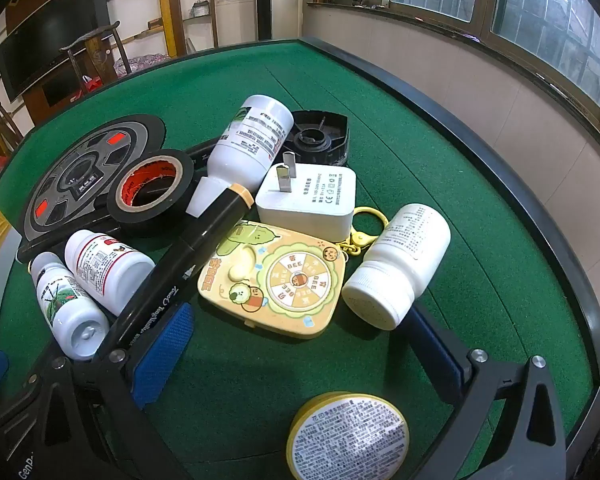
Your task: Organize rigid objects
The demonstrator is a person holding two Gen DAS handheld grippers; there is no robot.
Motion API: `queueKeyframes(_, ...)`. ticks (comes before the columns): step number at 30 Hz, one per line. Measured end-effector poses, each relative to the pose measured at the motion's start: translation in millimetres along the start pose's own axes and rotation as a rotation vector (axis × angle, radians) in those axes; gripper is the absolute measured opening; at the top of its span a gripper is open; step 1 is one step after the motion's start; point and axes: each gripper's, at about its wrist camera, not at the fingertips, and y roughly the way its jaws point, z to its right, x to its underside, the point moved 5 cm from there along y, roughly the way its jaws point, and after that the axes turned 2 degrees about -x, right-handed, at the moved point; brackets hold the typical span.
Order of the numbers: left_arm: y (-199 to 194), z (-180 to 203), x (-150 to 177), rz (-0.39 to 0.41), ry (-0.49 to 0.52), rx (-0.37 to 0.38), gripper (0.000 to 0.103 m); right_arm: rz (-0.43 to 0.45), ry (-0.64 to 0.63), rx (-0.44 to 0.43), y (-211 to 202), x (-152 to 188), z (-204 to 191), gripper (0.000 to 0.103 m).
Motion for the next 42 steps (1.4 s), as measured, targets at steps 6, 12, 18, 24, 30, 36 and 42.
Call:
queueKeyframes(6,-0.6,0.1,0.4,0.002,-0.002,0.003,0.103,0.000,0.000,0.000,-0.1,-0.1,0.0,0.103)
queueKeyframes(12,-0.1,0.3,0.2,-0.001,-0.002,0.003,0.103,0.000,-0.001,0.001,-0.2,-0.1,0.0,0.103)
queueKeyframes(18,0.1,0.0,0.1,-0.002,-0.002,0.003,0.103,0.000,-0.001,0.001,-0.2,-0.1,-0.1,0.103)
queueKeyframes(24,0.0,0.1,0.1,-0.001,-0.002,0.003,0.103,0.000,0.000,0.001,-0.1,-0.1,-0.1,0.103)
queueKeyframes(30,0.0,0.1,0.1,-0.002,-0.002,0.003,0.103,0.001,0.006,0.006,0.4,-0.3,-0.1,0.103)
queueKeyframes(36,0.0,0.2,0.2,-0.002,-0.002,0.002,0.103,0.002,0.006,0.006,1.2,0.0,0.2,0.103)
queueKeyframes(42,-11.1,0.1,7.3,-0.060,0.082,0.059,0.103,-0.004,-0.032,-0.022,0.1,-0.4,0.2,0.103)
